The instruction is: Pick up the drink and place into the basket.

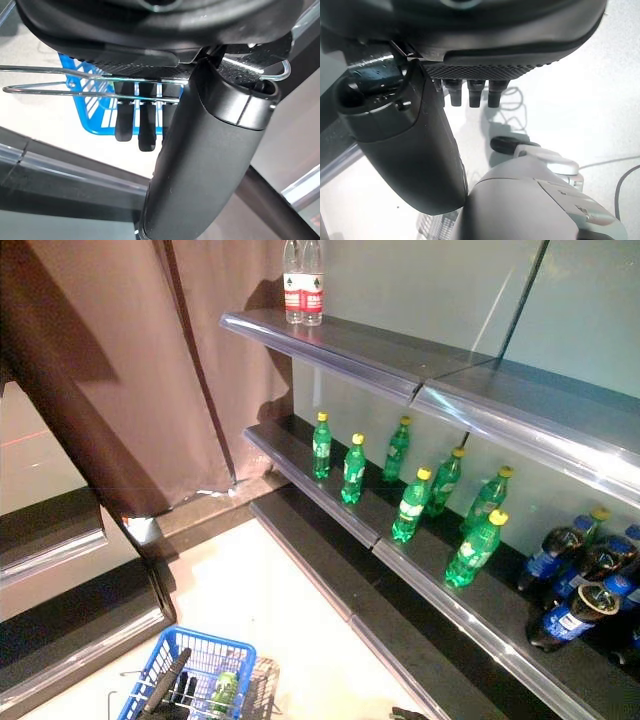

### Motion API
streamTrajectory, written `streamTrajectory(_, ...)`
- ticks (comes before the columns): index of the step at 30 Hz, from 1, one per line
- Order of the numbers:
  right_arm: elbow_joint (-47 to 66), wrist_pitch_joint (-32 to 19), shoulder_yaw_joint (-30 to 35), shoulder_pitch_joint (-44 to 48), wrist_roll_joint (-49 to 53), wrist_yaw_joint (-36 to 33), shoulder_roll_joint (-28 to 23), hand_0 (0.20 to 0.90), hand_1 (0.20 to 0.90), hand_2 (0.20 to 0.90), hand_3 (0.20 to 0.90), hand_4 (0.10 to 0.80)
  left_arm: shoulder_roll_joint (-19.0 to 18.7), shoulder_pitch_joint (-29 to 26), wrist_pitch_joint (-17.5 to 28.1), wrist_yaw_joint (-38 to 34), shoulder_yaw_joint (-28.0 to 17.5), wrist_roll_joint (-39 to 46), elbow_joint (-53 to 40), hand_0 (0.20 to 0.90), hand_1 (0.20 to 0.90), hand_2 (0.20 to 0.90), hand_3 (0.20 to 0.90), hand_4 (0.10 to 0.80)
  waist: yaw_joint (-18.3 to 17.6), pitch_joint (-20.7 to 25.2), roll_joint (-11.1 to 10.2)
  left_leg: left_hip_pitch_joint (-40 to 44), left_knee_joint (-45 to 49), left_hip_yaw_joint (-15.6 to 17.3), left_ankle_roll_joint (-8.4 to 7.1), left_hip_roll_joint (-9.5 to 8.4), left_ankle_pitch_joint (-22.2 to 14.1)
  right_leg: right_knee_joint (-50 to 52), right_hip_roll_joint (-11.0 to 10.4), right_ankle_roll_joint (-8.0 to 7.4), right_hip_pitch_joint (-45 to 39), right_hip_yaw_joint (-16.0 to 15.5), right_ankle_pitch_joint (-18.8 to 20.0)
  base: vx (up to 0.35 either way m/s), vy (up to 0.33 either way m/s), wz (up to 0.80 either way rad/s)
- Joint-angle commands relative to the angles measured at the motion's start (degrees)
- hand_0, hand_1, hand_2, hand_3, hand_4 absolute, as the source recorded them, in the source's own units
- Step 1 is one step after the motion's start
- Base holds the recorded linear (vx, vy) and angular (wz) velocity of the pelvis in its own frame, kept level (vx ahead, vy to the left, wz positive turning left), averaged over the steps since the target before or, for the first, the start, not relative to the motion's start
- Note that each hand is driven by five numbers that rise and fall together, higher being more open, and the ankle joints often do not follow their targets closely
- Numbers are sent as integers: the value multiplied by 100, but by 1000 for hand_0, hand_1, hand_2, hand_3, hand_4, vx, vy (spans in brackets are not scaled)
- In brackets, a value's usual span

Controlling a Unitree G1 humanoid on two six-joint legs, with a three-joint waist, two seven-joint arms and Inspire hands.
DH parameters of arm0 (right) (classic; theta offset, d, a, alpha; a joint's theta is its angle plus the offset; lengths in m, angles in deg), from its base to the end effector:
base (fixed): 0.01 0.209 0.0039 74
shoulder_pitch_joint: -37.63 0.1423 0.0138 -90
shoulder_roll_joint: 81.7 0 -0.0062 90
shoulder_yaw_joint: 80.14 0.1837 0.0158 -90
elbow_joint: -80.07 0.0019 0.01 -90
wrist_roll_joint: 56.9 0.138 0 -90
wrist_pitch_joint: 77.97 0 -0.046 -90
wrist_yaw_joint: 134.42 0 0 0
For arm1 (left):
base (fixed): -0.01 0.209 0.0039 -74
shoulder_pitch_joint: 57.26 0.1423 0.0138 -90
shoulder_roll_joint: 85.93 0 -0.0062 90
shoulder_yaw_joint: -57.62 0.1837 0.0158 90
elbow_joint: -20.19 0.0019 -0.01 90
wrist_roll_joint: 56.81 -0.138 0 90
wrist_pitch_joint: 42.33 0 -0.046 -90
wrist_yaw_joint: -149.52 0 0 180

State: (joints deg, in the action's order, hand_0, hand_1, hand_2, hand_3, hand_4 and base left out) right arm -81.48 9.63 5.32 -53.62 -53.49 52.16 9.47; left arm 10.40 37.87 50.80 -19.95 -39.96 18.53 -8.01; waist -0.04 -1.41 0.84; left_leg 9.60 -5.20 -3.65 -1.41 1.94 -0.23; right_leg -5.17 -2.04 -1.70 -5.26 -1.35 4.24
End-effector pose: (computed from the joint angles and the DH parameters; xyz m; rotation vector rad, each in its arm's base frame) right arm 0.0621 -0.2361 -0.1143 -0.1512 1.2358 -0.0285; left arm 0.0640 0.2239 -0.1130 -1.0973 0.6615 0.8050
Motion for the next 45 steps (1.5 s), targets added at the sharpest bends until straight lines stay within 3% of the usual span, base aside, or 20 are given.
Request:
streamTrajectory(1,-303,-185,-38,232,70,152,-264,900,900,900,900,800,-301,-710,565,741,-206,-20,-821,300,300,300,200,100,120,70,121,-15,88,522,312,-682,-299,167,223,-50,-257,-154,-427,0,0,0)
streamTrajectory(17,-298,-240,-55,219,81,167,-258,900,900,900,900,800,-306,-676,670,716,-184,-69,-761,300,300,300,200,100,102,75,115,-10,93,564,295,-664,-305,181,218,-50,-256,-158,-446,0,0,0)
streamTrajectory(23,-116,-550,-108,234,202,258,-247,900,900,900,900,800,-309,-687,624,685,-209,-125,-752,300,300,300,200,100,83,61,109,-9,98,580,294,-652,-308,215,217,-46,-244,-144,-457,0,0,0)
streamTrajectory(30,1452,-812,-321,214,970,274,-317,900,900,900,900,800,-391,-637,526,568,-187,-89,-995,300,300,300,200,100,-26,-12,39,-35,167,615,314,-657,-316,280,214,-45,-185,-44,-429,-12,-9,-2)
streamTrajectory(35,2612,-1126,-275,124,1012,61,-439,900,900,900,900,800,-397,-550,468,491,-151,-165,-1234,300,300,300,200,100,-148,-57,-44,-56,226,664,345,-677,-351,227,221,-66,-151,123,-350,-39,-6,-10)
streamTrajectory(40,4001,-915,-226,37,1025,-86,-540,900,900,900,900,800,-435,-549,373,338,-116,-245,-1517,300,300,300,200,100,-258,-95,-119,-53,226,719,348,-676,-357,156,236,-106,-140,255,-270,-28,-8,-14)
streamTrajectory(45,5342,-1121,57,-128,719,9,-611,900,900,900,900,800,-403,-468,269,246,-136,-421,-1836,300,300,300,200,100,-372,-146,-177,-75,241,774,375,-686,-370,119,244,-171,-81,392,-200,-23,5,-19)
